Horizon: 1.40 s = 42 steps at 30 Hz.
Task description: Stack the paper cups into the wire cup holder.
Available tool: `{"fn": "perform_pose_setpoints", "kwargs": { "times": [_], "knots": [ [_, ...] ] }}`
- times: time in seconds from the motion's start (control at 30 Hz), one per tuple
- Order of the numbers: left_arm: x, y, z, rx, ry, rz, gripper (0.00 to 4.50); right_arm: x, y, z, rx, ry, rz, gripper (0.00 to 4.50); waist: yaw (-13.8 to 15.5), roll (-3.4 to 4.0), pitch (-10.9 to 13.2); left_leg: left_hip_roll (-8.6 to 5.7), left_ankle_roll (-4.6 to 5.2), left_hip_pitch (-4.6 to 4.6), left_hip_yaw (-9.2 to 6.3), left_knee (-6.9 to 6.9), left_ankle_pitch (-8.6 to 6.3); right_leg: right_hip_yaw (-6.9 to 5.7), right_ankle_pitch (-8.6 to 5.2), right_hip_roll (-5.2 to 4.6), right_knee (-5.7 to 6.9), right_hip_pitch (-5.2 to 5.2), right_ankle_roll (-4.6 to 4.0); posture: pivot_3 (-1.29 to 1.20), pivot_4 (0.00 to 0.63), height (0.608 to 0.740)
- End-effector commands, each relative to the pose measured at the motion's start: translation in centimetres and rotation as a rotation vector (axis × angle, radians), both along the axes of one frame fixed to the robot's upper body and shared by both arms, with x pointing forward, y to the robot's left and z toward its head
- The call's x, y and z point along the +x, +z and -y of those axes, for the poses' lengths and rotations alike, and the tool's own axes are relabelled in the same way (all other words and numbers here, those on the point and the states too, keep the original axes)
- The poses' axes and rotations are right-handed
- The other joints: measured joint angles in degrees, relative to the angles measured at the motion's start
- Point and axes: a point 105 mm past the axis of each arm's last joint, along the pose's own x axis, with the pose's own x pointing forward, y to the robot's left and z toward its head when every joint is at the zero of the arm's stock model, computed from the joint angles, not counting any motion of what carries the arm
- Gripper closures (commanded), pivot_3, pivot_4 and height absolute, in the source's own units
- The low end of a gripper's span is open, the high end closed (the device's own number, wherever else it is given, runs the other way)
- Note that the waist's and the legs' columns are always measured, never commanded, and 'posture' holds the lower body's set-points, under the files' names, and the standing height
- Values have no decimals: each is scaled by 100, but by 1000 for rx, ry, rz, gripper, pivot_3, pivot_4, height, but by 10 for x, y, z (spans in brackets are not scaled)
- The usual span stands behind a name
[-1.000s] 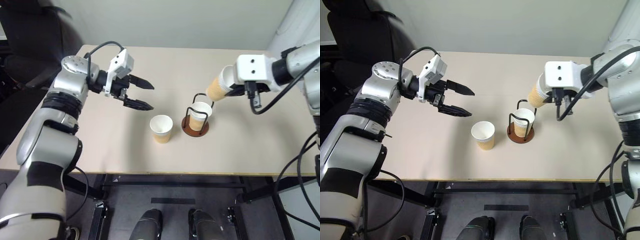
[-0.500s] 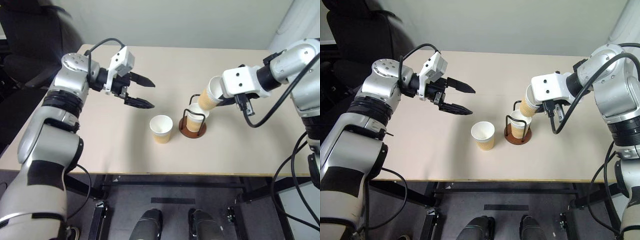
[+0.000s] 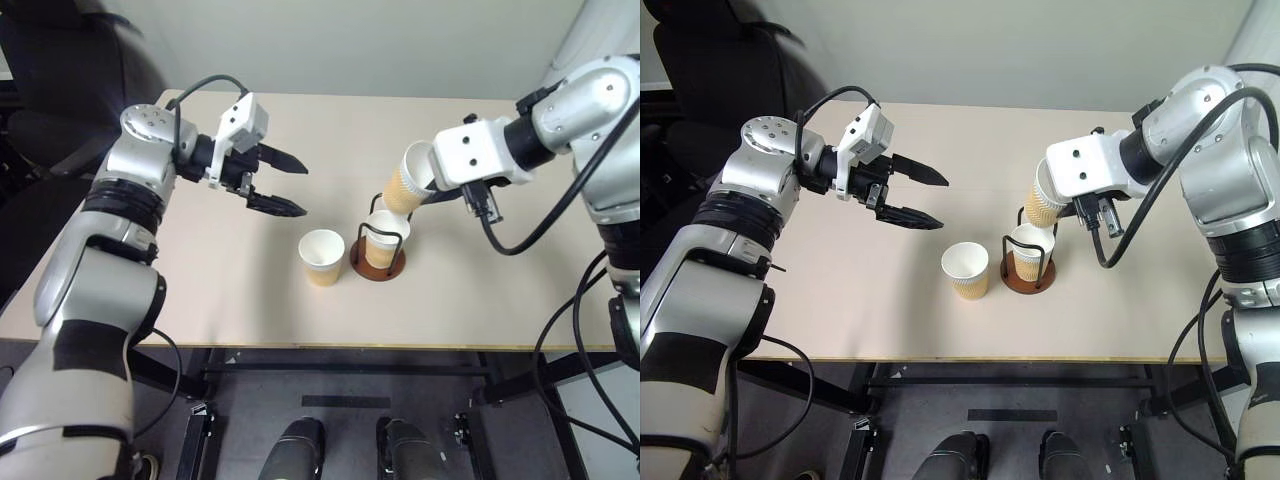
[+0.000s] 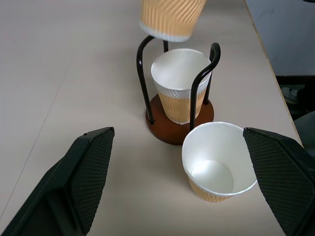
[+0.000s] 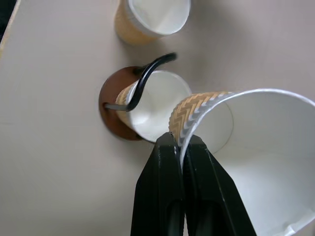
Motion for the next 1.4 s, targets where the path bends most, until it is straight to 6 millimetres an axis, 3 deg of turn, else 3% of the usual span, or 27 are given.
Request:
{"fn": "perform_pose_setpoints", "kwargs": {
  "times": [0.03, 1.4],
  "knots": [
    [-5, 18, 2, -12, -43, 48, 0, -15, 10, -12, 7, 57, 14, 4456, -5, -1, 0, 3, -6, -1, -2, 2, 3, 2, 0, -5, 0, -1, 0, 0, 150, 740],
    [-6, 18, 5, -9, -52, 42, 0, 0, -32, -7, -151, 98, 14, 4456, -16, -5, -2, 3, -2, 2, 5, 8, 6, 1, 6, -4, 3, 4, 6, 0, 150, 740]
  ]
}}
